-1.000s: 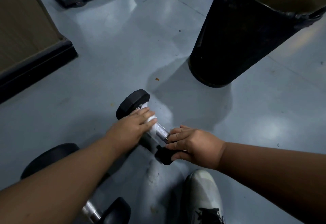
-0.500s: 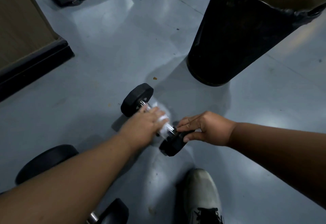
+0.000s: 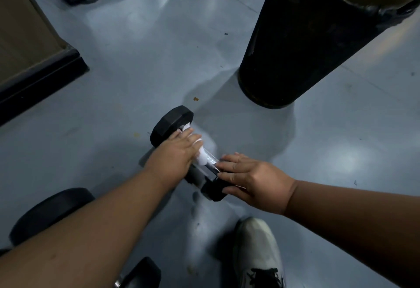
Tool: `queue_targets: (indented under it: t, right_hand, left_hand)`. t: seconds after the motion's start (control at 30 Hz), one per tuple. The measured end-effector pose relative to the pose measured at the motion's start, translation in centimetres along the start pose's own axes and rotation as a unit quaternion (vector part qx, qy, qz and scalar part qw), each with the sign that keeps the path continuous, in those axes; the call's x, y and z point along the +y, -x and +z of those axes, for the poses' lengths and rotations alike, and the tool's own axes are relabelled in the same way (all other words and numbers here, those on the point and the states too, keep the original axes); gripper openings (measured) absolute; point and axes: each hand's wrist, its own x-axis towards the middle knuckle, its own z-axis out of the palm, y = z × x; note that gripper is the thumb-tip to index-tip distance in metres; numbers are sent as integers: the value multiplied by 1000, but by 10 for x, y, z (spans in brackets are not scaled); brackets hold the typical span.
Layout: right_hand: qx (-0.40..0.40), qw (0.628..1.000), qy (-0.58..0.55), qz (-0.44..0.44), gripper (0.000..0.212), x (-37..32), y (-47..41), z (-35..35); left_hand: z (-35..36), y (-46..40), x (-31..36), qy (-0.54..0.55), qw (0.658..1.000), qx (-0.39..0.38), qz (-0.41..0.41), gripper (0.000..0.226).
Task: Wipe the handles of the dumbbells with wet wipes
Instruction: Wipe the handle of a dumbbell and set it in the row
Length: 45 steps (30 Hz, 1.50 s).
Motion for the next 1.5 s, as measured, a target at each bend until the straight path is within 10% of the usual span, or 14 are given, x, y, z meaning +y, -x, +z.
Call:
queue_targets:
  t: [0.23, 0.43, 0.63, 0.83, 1.07, 1.27, 1.5]
  right_hand:
    - [9, 999, 33, 9, 31, -4, -8, -6]
    - [1, 1000, 14, 1, 36, -2, -13, -9]
    - [7, 1000, 15, 12, 28, -2, -11, -9]
    - [-3, 1000, -12, 6, 30, 0, -13, -12]
    - [13, 1000, -7, 11, 33, -1, -13, -12]
    - [-6, 999, -35, 18, 35, 3, -11, -10]
    - [2, 999, -39, 17, 32, 4, -13, -12]
  left_hand:
    - [16, 11, 46, 38, 996, -26, 80, 49]
    - [13, 3, 18, 17, 998, 21, -58, 44]
    - [14, 8, 50, 63, 996, -2, 59, 47]
    - [13, 3, 17, 50, 996, 33, -59, 43]
    - [19, 10, 48, 111, 989, 6, 94, 45]
    - [14, 1, 12, 84, 993, 29, -80, 47]
    - [20, 6, 42, 118, 990, 2, 82, 45]
